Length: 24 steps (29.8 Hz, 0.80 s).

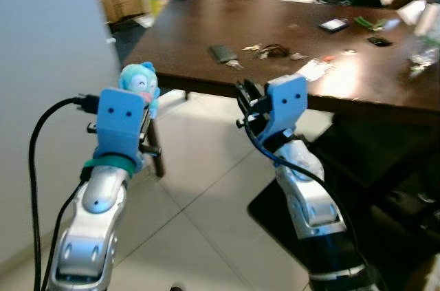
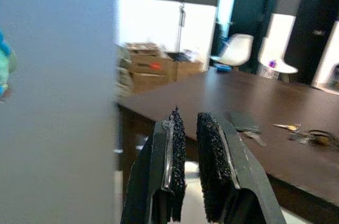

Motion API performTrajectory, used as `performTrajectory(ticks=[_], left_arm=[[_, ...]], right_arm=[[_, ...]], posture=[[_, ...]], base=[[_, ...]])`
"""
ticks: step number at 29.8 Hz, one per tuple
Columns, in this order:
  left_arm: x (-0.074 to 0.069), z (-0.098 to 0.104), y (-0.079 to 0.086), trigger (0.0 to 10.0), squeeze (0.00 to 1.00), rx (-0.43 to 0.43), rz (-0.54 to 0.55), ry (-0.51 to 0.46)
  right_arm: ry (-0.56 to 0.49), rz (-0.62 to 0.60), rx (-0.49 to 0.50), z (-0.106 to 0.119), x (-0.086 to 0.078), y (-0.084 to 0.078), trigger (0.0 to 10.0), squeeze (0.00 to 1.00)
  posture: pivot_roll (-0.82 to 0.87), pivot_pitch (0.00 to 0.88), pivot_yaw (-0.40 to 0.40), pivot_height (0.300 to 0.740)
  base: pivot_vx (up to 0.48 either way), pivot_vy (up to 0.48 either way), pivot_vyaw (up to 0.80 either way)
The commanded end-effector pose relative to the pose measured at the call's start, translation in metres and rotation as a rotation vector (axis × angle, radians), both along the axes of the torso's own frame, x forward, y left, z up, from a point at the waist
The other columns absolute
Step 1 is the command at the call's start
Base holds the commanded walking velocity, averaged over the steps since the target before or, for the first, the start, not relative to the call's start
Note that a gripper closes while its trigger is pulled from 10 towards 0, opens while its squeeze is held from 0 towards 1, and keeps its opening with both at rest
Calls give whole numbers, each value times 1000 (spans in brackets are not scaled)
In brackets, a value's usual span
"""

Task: Hang keys on a hook

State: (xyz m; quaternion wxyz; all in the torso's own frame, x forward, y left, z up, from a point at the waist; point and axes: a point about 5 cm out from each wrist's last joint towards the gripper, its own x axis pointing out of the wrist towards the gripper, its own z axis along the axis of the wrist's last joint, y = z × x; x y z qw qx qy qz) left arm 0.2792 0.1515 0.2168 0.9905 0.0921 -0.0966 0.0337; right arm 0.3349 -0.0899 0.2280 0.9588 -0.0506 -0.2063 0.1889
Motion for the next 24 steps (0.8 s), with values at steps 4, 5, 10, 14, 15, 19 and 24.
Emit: performTrajectory(ticks=[4, 5, 10, 14, 15, 19, 24], left_arm=[[1, -2, -5, 10000, 0, -2, -21, 7], [1, -2, -6, 10000, 0, -5, -22, 9], [4, 2, -9, 10000, 0, -38, -42, 17], [5, 11, -15, 10000, 0, -58, -87, 2], [6, 15, -18, 10000, 0, -56, -106, -18], [7, 24, -22, 10000, 0, -28, -134, -57], [8, 28, -24, 10000, 0, -10, -141, -82]], right_arm=[[3, -13, -11, -3, 0, -7, 10000, 0], [1, -9, -13, -2, 0, -6, 10000, 0], [-30, 5, -16, 5, -1, -3, 10000, 0], [-76, 19, -12, 18, -1, 1, 10000, 0], [-92, 26, -9, 23, -1, 2, 10000, 0], [-124, 38, 4, 34, -2, 5, 10000, 0], [-141, 45, 15, 39, -2, 6, 10000, 0]], posture=[[-32, 34, 73, 740], [-32, 34, 73, 740], [-31, 37, 75, 740], [-31, 37, 75, 740], [-31, 37, 75, 740], [-26, 39, 75, 740], [-26, 39, 75, 740]], base=[[-98, 0, 325], [0, 0, 800], [0, 0, 800], [0, 0, 800], [0, 0, 800], [0, 0, 795], [0, 0, 794]])
